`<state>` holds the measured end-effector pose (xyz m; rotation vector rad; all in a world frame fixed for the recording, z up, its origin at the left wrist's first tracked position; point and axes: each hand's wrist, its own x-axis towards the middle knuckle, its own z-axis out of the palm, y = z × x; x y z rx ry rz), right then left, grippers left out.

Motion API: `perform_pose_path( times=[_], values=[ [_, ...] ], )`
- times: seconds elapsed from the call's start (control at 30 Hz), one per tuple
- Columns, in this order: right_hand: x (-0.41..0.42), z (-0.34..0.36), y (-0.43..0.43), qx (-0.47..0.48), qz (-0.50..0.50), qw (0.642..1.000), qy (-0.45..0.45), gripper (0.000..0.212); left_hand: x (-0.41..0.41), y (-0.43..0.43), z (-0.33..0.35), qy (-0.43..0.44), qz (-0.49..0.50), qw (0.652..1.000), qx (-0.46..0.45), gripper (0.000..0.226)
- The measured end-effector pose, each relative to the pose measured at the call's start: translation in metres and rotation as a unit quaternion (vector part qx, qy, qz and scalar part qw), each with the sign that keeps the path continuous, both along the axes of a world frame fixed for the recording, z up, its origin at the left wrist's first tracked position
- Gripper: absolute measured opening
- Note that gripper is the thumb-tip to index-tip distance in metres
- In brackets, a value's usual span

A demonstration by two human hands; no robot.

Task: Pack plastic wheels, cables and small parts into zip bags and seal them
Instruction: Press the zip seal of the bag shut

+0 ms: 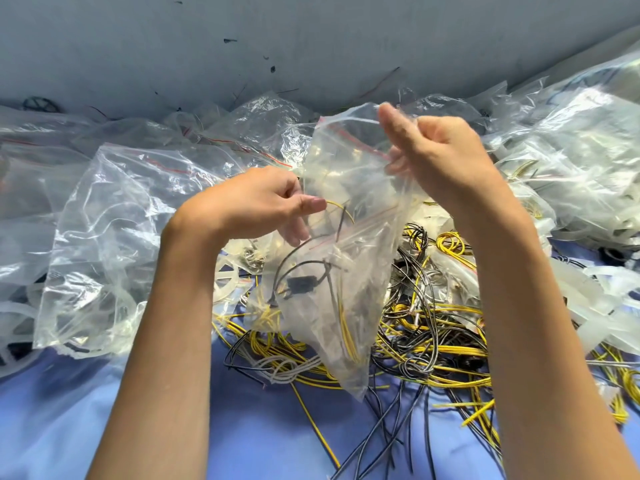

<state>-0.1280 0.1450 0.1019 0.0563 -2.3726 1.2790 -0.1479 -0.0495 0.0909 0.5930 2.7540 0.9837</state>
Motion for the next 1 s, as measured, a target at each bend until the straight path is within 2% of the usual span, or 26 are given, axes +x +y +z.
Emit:
perform_pose_path(
  times=[0.07, 0.17, 0.3, 0.4, 0.43, 0.5, 0.57, 0.6, 0.67, 0.77, 0.9, 1.0],
  values=[
    [0.001, -0.001, 0.001, -0.003, 0.005, 1.000, 0.001, 0.058, 0.001, -0.001, 0.001, 0.003, 0.003, 1.000, 0.001, 0.036],
    [-0.001, 0.000, 0.005, 0.006, -0.001, 1.000, 0.007, 0.034, 0.006, -0.003, 0.009, 0.026, 0.012, 0.999, 0.023, 0.031],
    [0.000, 0.002, 0.002, 0.026, 0.026, 0.999, 0.007, 0.017, 0.019, -0.006, 0.030, 0.138, 0.033, 0.988, 0.058, 0.028],
    [0.001, 0.004, -0.003, 0.036, 0.053, 0.998, 0.029, 0.017, 0.035, -0.005, 0.045, 0.217, 0.007, 0.973, 0.084, 0.026],
    [0.000, 0.004, -0.003, 0.035, 0.059, 0.997, 0.031, 0.016, 0.041, -0.005, 0.049, 0.201, -0.037, 0.974, 0.095, 0.025],
    [-0.002, 0.002, -0.001, 0.034, 0.066, 0.997, 0.024, 0.008, 0.053, -0.002, 0.053, 0.090, -0.165, 0.976, 0.106, 0.023],
    [-0.004, 0.000, 0.005, 0.048, 0.076, 0.996, 0.000, 0.013, 0.056, 0.001, 0.050, -0.020, -0.232, 0.964, 0.127, 0.023],
    [-0.005, -0.002, 0.009, 0.058, 0.081, 0.995, -0.018, 0.024, 0.053, 0.002, 0.047, -0.036, -0.225, 0.965, 0.128, 0.023],
    [-0.005, -0.002, 0.014, 0.068, 0.074, 0.994, -0.048, 0.041, 0.041, 0.003, 0.039, 0.007, -0.160, 0.983, 0.090, 0.020],
    [-0.003, -0.003, 0.018, 0.036, 0.038, 0.997, -0.055, 0.042, 0.022, -0.003, 0.028, 0.084, -0.054, 0.995, -0.018, 0.016],
    [0.001, -0.002, 0.015, 0.041, 0.037, 0.996, -0.069, 0.038, 0.009, -0.011, 0.016, -0.002, -0.030, 0.990, -0.135, 0.051],
    [0.005, 0.000, 0.012, 0.094, 0.072, 0.988, -0.102, 0.015, 0.004, -0.007, 0.008, -0.041, -0.039, 0.984, -0.170, 0.077]
  ],
)
